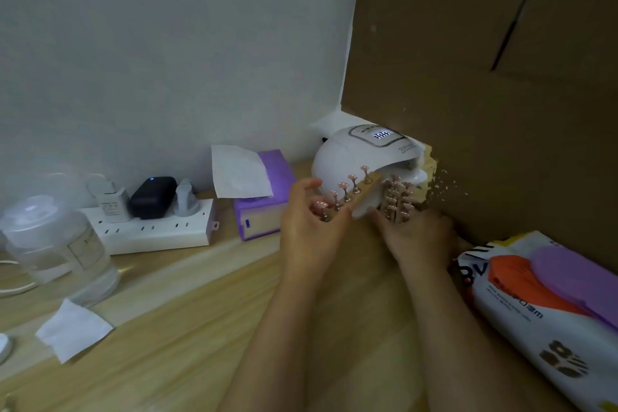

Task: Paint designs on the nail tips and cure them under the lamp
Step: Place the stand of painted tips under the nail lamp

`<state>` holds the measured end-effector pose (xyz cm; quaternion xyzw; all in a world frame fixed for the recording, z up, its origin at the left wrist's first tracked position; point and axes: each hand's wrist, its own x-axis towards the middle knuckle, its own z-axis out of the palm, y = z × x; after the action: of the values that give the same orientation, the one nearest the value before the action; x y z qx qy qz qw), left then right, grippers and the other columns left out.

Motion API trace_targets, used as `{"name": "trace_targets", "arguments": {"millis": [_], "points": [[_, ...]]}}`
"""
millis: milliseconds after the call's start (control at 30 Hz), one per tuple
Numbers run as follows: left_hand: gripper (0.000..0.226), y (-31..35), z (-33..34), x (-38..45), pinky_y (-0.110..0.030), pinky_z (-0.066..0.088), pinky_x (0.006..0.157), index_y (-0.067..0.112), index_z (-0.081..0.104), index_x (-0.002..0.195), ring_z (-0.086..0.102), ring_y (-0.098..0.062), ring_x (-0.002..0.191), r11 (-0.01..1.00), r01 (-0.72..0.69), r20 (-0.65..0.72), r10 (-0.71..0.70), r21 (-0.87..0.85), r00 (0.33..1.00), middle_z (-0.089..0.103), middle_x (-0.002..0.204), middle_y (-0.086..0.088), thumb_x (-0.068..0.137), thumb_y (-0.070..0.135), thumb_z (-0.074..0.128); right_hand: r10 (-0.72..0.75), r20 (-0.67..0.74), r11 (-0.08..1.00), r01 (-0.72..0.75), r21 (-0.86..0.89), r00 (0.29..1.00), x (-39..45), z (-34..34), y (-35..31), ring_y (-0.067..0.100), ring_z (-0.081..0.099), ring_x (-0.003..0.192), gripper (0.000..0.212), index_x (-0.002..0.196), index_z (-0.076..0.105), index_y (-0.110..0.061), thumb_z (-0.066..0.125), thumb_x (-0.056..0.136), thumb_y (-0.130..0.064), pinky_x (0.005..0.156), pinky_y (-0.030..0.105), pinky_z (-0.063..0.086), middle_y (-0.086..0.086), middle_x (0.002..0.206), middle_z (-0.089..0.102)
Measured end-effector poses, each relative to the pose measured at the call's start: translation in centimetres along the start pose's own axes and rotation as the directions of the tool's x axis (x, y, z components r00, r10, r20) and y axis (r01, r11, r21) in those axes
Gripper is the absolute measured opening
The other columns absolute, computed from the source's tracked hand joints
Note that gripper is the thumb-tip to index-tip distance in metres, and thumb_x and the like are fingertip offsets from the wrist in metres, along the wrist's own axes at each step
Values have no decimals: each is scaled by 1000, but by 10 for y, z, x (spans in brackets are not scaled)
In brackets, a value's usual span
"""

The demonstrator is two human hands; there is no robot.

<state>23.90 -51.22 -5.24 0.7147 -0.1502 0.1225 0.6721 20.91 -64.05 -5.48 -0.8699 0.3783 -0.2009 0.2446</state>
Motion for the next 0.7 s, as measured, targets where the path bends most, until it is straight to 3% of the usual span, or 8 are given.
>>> {"name": "trace_targets", "arguments": {"millis": [133, 267, 367, 433, 567, 700], "points": [[46, 2, -2, 0, -2, 39, 56, 28, 46, 103, 55, 0, 65, 1000, 7, 7, -7, 23, 1000, 62, 77, 4, 71, 18, 78, -151, 70, 984, 143, 111, 986, -7, -3, 3, 25, 60, 97, 54, 100, 65, -22, 63, 68, -65, 76, 29, 47, 5, 101, 67], [47, 4, -3, -1, -1, 38, 57, 30, 44, 103, 56, 0, 68, 999, 1, 9, -2, 41, 1000, 61, 78, 7, 71, 19, 77, -198, 130, 976, 183, 114, 972, -7, 1, 1, 26, 59, 98, 51, 101, 65, -18, 67, 71, -58, 86, 39, 47, 5, 99, 66], [47, 5, -4, -1, -1, 39, 57, 29, 45, 104, 56, -1, 69, 999, -7, 4, 7, 42, 1000, 61, 79, 8, 71, 19, 77, -192, 105, 978, 182, 98, 976, -5, 5, 1, 23, 59, 80, 45, 69, 60, -17, 62, 73, -62, 71, 28, 40, 2, 71, 59], [47, 4, -5, -1, -2, 39, 57, 29, 45, 104, 56, 1, 69, 999, -4, 5, 4, 38, 1000, 61, 80, 9, 71, 18, 77, -184, 62, 981, 179, 80, 981, -4, 5, -1, 21, 56, 72, 51, 59, 51, -19, 60, 70, -68, 61, 26, 31, -1, 62, 53], [46, 4, -6, 0, -2, 40, 56, 30, 46, 103, 56, 1, 68, 1000, 2, 4, -2, 21, 1000, 62, 81, 8, 71, 19, 77, -192, 22, 980, 191, 52, 981, 1, 7, -5, 24, 62, 82, 61, 73, 59, -17, 60, 59, -76, 67, 28, 41, 6, 82, 67], [44, 5, -7, -1, -3, 40, 56, 35, 44, 96, 56, 0, 68, 1000, -6, -3, 6, 23, 1000, 62, 79, 8, 71, 19, 77, -189, 32, 982, 190, -7, 981, 5, 8, -6, 24, 62, 82, 66, 74, 58, -14, 59, 59, -78, 65, 27, 38, 7, 83, 66]]}}
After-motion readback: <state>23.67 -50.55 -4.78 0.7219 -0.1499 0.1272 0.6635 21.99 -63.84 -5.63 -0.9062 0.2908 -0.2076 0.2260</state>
